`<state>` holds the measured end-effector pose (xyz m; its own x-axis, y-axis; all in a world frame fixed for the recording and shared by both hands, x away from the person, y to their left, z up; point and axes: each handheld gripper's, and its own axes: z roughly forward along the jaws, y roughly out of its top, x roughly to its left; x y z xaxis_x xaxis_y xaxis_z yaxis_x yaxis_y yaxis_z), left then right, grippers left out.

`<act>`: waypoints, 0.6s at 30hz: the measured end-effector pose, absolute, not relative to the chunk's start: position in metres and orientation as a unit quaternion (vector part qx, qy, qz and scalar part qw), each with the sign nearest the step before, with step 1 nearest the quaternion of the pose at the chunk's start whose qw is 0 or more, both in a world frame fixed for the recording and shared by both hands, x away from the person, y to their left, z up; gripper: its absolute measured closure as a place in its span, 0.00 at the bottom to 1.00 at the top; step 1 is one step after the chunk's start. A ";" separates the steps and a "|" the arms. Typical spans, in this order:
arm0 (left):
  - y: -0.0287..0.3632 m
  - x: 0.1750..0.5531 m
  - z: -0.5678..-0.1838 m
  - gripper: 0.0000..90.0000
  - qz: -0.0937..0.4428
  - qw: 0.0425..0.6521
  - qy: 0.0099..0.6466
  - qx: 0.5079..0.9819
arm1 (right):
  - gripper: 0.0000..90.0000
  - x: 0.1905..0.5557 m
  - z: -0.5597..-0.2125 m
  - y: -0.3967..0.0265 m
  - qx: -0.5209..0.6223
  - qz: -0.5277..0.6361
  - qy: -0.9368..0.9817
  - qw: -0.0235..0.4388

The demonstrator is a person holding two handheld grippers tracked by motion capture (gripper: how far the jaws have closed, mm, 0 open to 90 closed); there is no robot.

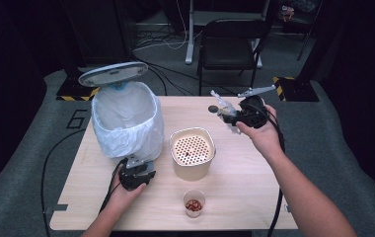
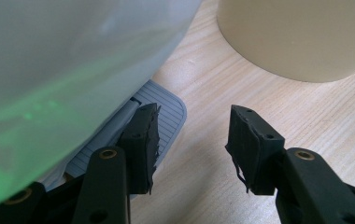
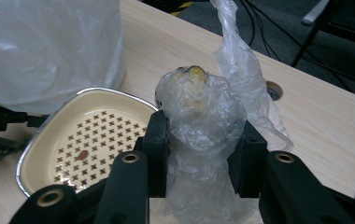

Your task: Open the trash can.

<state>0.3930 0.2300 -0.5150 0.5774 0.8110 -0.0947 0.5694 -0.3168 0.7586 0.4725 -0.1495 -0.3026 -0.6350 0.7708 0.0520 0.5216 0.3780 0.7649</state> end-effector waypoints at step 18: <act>0.230 0.393 -0.515 0.59 0.156 0.395 0.433 0.795 | 0.71 0.474 -0.283 -0.091 0.334 0.414 0.835 0.139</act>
<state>0.3933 0.2299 -0.5154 0.5769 0.8115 -0.0930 0.5649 -0.3142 0.7630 0.4736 -0.0911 -0.2829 -0.7390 0.6722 0.0446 0.4423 0.4342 0.7847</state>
